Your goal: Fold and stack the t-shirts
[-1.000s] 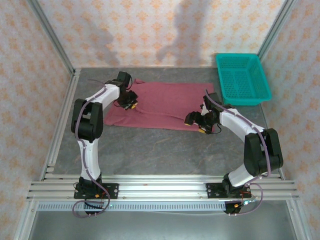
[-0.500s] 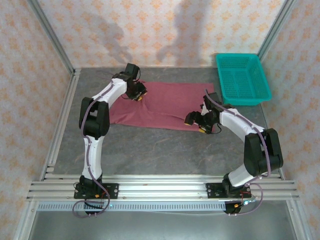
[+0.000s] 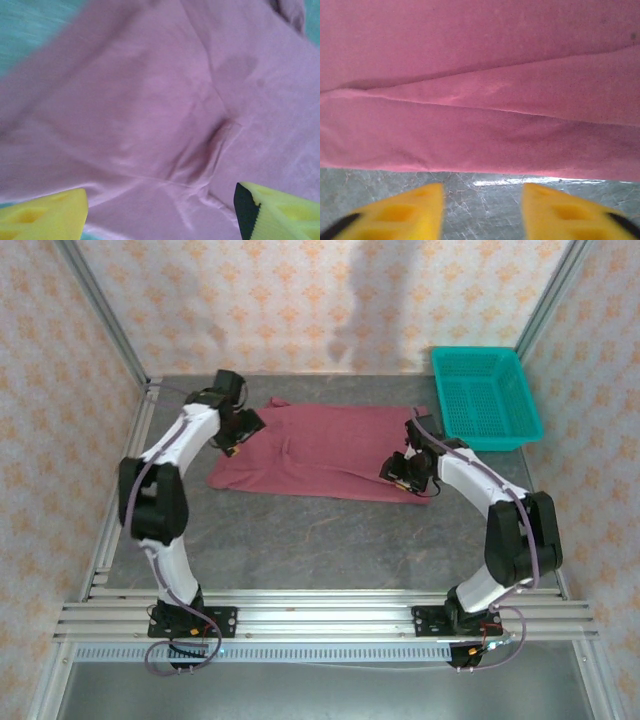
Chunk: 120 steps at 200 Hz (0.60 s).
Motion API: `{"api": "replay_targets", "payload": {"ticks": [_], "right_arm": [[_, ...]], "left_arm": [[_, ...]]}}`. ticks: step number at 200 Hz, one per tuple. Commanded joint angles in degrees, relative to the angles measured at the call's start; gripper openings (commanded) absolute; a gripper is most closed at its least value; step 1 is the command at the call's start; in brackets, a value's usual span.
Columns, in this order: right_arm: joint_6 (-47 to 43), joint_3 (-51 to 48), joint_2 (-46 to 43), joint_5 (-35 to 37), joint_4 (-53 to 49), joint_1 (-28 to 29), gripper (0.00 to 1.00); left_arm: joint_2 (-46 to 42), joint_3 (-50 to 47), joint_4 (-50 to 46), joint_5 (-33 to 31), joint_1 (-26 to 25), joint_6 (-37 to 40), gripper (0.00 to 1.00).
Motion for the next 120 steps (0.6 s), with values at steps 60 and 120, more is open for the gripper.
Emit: {"api": "replay_targets", "payload": {"ticks": [60, 120], "right_arm": [[2.83, 4.12, 9.99, 5.53, 0.27, 0.26, 0.07], [4.26, 6.43, 14.15, 12.37, 0.31, 0.29, 0.08]], "left_arm": [[-7.35, -18.25, 7.53, -1.8, 2.36, 2.75, 0.73], [-6.2, -21.85, 8.68, -3.66, 2.47, 4.07, 0.72]]}}
